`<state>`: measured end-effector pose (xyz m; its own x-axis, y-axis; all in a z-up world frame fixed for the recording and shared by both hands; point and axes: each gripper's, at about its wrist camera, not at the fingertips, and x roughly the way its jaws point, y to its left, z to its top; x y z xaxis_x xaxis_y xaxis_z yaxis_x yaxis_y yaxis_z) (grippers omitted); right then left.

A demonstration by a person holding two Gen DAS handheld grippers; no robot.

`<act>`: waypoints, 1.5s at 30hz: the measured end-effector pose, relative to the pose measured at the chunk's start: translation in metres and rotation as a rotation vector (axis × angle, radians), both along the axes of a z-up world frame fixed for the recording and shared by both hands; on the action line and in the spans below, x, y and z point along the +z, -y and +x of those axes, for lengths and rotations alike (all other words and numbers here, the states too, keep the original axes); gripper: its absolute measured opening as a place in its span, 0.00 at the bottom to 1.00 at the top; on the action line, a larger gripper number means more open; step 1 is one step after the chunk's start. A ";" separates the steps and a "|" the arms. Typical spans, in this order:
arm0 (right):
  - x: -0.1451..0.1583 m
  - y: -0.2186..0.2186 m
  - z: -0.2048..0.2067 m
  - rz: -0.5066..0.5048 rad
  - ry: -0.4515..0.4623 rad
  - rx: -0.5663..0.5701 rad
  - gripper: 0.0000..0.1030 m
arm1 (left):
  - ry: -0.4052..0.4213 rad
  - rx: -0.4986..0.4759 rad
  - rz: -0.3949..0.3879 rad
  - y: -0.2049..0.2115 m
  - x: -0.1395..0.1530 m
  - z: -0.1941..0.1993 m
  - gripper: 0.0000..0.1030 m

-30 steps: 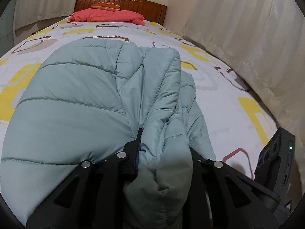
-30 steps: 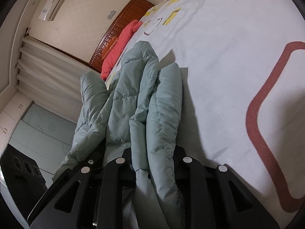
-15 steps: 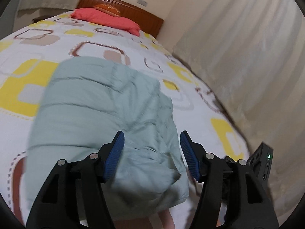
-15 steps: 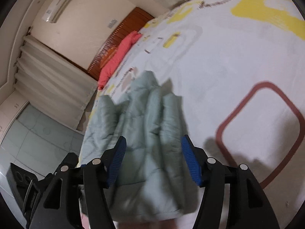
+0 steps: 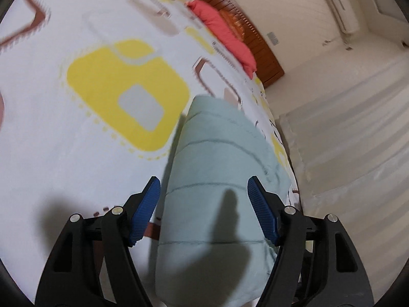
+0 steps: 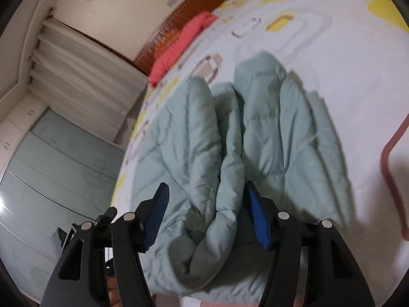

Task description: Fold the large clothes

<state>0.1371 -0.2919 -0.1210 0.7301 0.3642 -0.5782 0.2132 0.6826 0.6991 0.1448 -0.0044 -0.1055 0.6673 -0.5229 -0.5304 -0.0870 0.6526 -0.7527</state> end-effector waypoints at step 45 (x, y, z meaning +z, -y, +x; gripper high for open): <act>0.013 0.112 -0.004 0.016 0.073 -0.105 0.55 | 0.021 -0.209 0.109 0.072 0.010 0.037 0.77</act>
<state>0.1333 -0.4038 -0.1078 0.8045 0.2924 -0.5169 0.2308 0.6480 0.7258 0.1822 -0.0759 -0.0953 0.5618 -0.5915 -0.5784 0.0737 0.7321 -0.6772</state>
